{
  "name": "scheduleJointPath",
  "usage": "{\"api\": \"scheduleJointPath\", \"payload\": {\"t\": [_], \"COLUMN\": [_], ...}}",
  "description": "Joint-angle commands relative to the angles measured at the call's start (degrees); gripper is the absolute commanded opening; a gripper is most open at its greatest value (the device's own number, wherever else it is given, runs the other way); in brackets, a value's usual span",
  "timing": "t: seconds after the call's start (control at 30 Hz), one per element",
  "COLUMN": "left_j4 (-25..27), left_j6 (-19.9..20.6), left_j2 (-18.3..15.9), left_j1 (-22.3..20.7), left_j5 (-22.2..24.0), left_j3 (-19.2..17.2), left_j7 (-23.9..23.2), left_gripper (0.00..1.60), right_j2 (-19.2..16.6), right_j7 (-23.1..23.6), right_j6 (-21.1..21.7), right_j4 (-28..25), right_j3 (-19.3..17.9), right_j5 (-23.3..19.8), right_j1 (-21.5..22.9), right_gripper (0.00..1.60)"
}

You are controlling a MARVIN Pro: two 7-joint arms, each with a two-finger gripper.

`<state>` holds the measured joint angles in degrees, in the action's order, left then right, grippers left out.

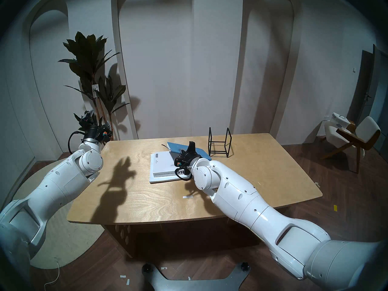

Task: Stack the books into one stack

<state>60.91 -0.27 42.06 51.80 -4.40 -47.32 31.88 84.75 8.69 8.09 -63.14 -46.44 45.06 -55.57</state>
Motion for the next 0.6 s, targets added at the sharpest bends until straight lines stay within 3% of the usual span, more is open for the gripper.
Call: {"api": "scheduleJointPath", "payload": {"t": [0.0, 0.23, 0.43, 0.57], "left_j4": [0.5, 0.5, 0.5, 0.5], "left_j6": [-0.1, -0.1, -0.2, -0.2], "left_j2": [-0.1, -0.1, -0.1, -0.1], "left_j1": [-1.3, -1.3, -1.3, -1.3], "left_j5": [0.1, 0.1, 0.2, 0.2], "left_j3": [-0.8, -0.8, -0.8, -0.8], "left_j7": [0.2, 0.2, 0.2, 0.2], "left_gripper": [1.60, 1.60, 1.60, 1.60], "right_j2": [2.5, 3.5, 4.7, 4.0], "right_j7": [-0.5, -0.5, -2.2, 0.2], "right_j6": [-2.1, -2.6, 0.8, 1.9], "right_j4": [-0.6, 0.6, 1.5, 2.2], "right_j3": [0.1, 1.3, 2.0, 3.0], "right_j5": [-0.6, -0.6, 0.2, 0.6], "right_j1": [2.5, 2.4, 1.6, 2.1], "right_gripper": [0.00, 0.00, 0.00, 0.00]}}
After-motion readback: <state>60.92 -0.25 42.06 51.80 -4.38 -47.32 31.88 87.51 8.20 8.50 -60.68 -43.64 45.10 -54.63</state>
